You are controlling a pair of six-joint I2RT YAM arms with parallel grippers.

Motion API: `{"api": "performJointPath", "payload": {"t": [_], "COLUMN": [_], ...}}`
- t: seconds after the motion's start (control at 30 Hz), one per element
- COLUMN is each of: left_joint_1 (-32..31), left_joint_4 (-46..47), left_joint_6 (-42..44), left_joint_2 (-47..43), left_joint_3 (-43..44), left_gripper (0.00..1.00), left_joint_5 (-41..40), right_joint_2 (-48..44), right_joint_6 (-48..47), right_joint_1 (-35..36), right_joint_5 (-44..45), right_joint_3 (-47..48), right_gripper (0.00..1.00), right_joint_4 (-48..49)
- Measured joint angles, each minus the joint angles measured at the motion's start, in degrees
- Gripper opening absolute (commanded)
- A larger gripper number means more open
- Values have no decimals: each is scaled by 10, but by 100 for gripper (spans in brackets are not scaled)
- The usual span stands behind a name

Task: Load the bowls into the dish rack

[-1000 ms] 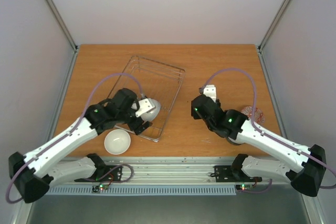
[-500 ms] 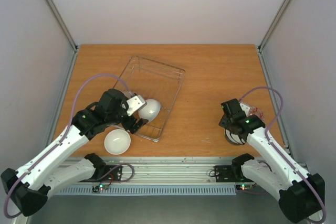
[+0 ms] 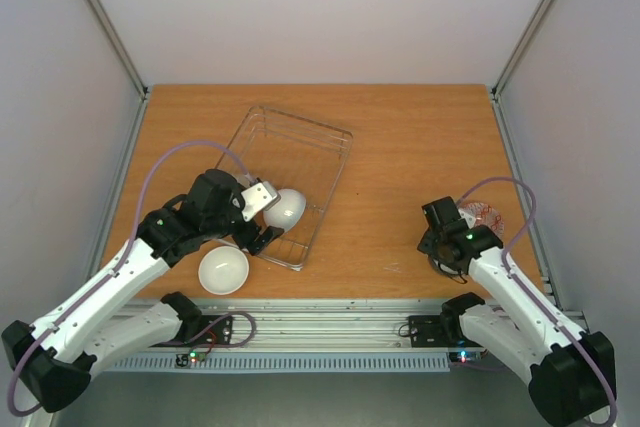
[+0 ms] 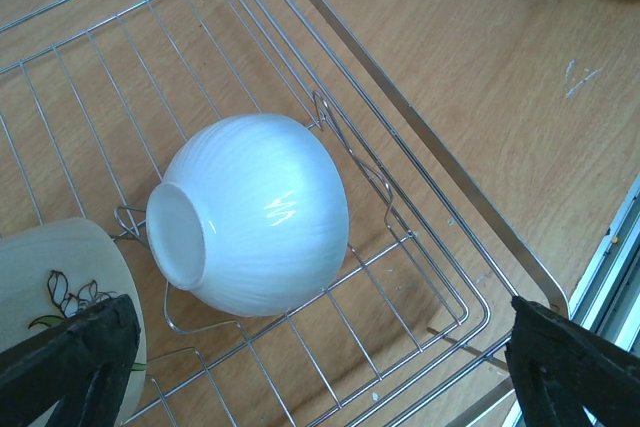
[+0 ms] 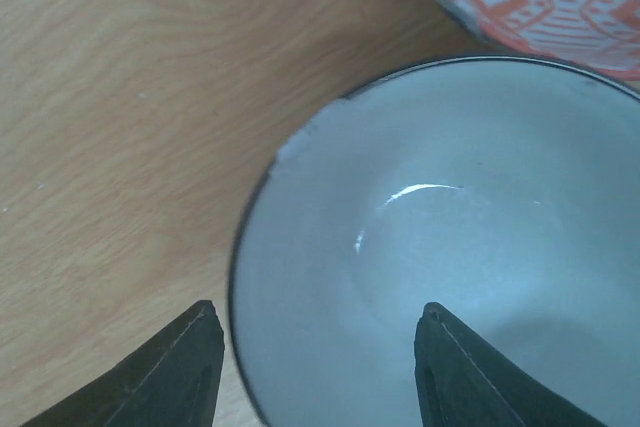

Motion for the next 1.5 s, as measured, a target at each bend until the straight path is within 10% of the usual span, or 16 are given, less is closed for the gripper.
{"api": "performJointPath", "payload": {"t": [0.43,1.1,1.5], "left_joint_1": [4,7,7], "left_joint_4": [2,2,2], "left_joint_6": [0,-2,-4], "left_joint_2": [2,-17,-36], "left_joint_3": [-5,-7,-7], "left_gripper": [99,99,99], "left_joint_5": [9,32,34], "right_joint_2": [-143,-85,-39], "right_joint_6": [93,277,294], "right_joint_1": [-1,-2,-2], "right_joint_5": [95,171,87], "right_joint_3": [-8,7,-41], "right_gripper": [65,60,12], "right_joint_4": [-103,-224,-128]}}
